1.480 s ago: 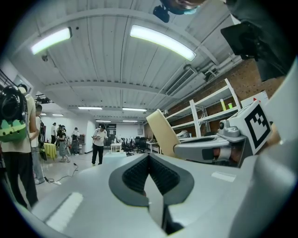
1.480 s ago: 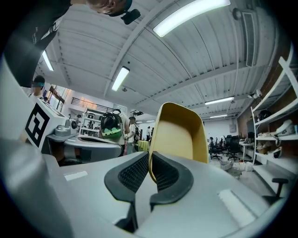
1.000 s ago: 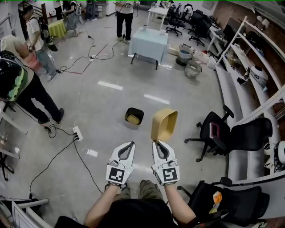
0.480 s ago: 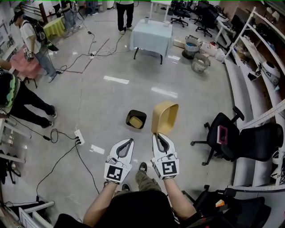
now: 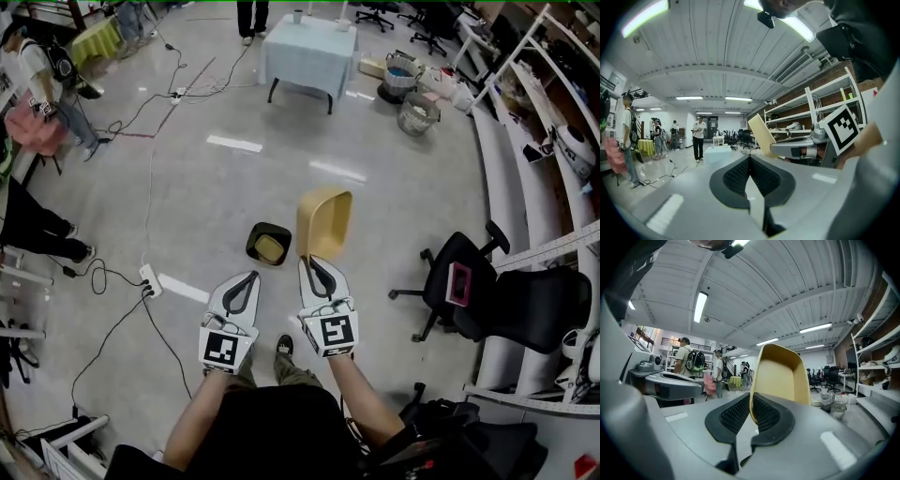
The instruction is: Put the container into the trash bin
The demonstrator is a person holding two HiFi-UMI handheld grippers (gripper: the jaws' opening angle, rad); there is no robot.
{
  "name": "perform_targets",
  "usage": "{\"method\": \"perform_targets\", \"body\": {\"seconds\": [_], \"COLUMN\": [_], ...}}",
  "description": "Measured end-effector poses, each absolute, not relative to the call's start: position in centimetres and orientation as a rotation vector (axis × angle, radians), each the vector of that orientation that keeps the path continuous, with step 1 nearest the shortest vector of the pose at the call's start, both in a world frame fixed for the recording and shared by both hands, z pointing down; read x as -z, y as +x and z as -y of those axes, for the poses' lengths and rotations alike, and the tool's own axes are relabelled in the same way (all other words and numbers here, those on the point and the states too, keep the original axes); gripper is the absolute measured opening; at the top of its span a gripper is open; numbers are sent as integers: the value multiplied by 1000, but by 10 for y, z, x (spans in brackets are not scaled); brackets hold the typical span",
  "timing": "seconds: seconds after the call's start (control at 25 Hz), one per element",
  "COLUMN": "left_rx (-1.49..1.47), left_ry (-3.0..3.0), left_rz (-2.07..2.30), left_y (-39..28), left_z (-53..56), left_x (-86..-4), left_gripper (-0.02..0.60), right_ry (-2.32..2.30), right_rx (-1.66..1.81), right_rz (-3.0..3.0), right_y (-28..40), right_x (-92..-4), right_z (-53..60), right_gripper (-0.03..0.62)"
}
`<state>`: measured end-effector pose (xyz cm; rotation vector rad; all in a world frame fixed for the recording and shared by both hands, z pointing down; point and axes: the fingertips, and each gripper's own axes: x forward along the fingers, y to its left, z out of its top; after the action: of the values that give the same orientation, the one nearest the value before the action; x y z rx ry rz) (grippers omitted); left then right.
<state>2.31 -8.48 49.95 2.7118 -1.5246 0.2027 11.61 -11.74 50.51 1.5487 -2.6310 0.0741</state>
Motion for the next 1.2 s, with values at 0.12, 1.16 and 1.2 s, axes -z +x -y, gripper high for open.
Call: {"method": "perform_targets", "body": {"seconds": [0.12, 1.16, 1.2], "left_rx": [-196, -188, -189], "left_ry": [2693, 2715, 2721], "left_rz": [1510, 1428, 1427], "left_y": [16, -56, -53], "left_z": [112, 316, 319], "left_x": [-507, -529, -527], "left_gripper": [-15, -15, -15], "right_ry": [1545, 1528, 1524], "right_rx": [-102, -82, -82], "right_rz": [2619, 2535, 2540], "right_y": [109, 32, 34], "right_x": [-514, -515, -515], "right_z": [141, 310, 313], "right_gripper": [31, 32, 32]}}
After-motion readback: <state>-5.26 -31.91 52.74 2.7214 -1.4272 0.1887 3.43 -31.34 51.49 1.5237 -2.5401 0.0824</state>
